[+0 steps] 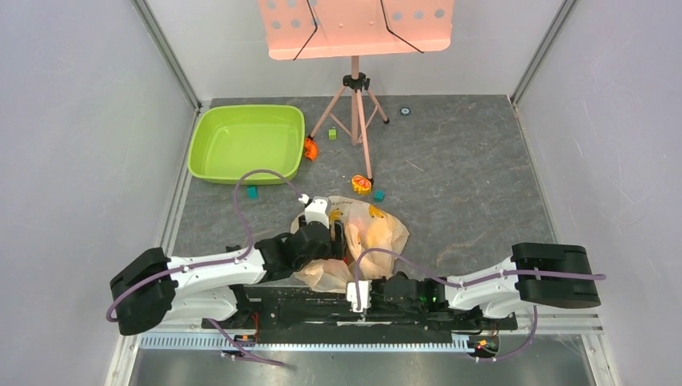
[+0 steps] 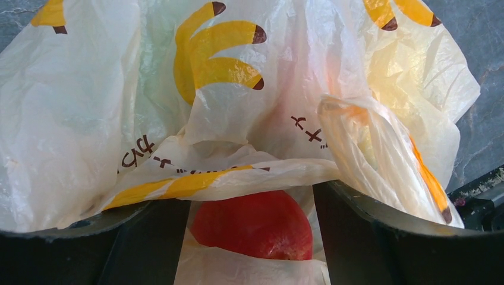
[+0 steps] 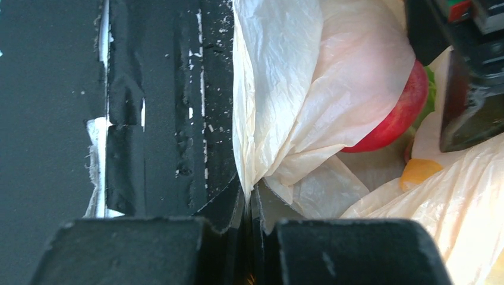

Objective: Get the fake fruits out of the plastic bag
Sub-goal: Take out the fake fruit from the plastic bag, then place the fake fruit in the bin.

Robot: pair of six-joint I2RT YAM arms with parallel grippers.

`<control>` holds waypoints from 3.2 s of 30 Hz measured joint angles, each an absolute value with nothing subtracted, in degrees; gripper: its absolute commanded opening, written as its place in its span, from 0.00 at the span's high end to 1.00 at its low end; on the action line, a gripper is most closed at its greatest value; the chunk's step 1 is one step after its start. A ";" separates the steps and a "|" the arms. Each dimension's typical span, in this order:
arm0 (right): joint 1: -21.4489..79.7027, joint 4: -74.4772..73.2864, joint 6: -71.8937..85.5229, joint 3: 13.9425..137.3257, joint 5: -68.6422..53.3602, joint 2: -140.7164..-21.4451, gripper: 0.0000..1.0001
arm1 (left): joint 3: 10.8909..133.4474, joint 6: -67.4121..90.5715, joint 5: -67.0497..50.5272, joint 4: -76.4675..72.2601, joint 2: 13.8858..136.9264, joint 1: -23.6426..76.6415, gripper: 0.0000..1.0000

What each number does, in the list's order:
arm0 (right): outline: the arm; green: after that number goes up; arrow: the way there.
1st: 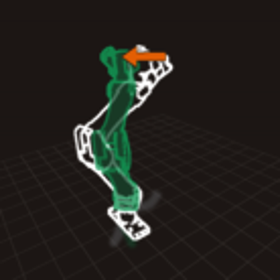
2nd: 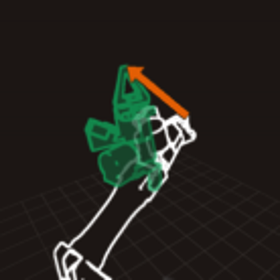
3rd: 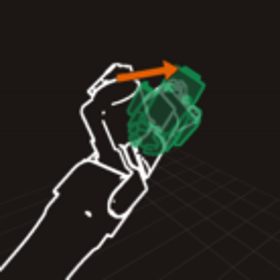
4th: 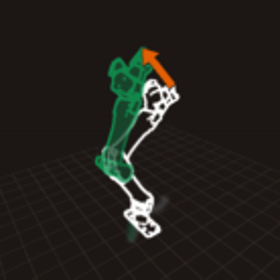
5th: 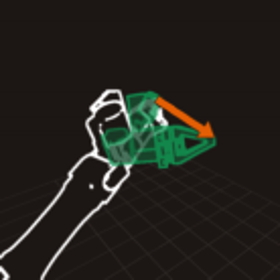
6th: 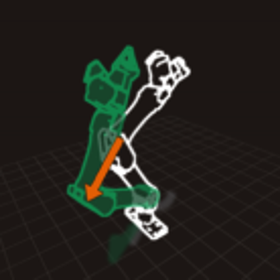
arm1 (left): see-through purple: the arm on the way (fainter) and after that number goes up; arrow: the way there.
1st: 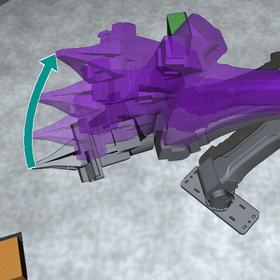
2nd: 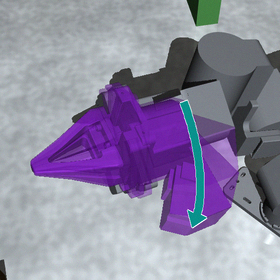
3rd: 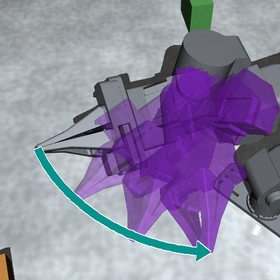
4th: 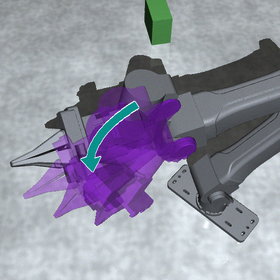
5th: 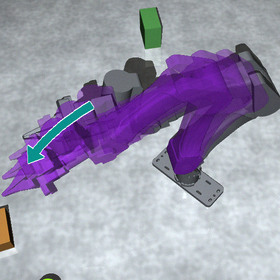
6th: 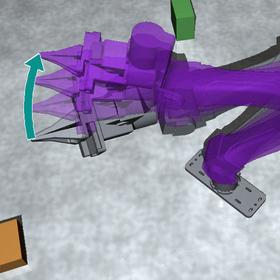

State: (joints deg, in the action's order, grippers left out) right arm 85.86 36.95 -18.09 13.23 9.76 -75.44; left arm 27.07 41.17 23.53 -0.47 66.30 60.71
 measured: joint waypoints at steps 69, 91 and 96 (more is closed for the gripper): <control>81.10 32.88 -10.98 15.35 9.08 -74.76 1.00 | 54.11 29.89 19.55 23.49 56.88 32.77 0.47; 81.10 32.03 -10.04 17.96 8.47 -77.62 1.00 | 69.54 30.41 10.94 13.63 101.56 10.76 0.44; 81.10 32.01 -10.00 17.93 8.47 -77.65 1.00 | 74.98 30.33 10.33 14.33 106.32 10.76 0.41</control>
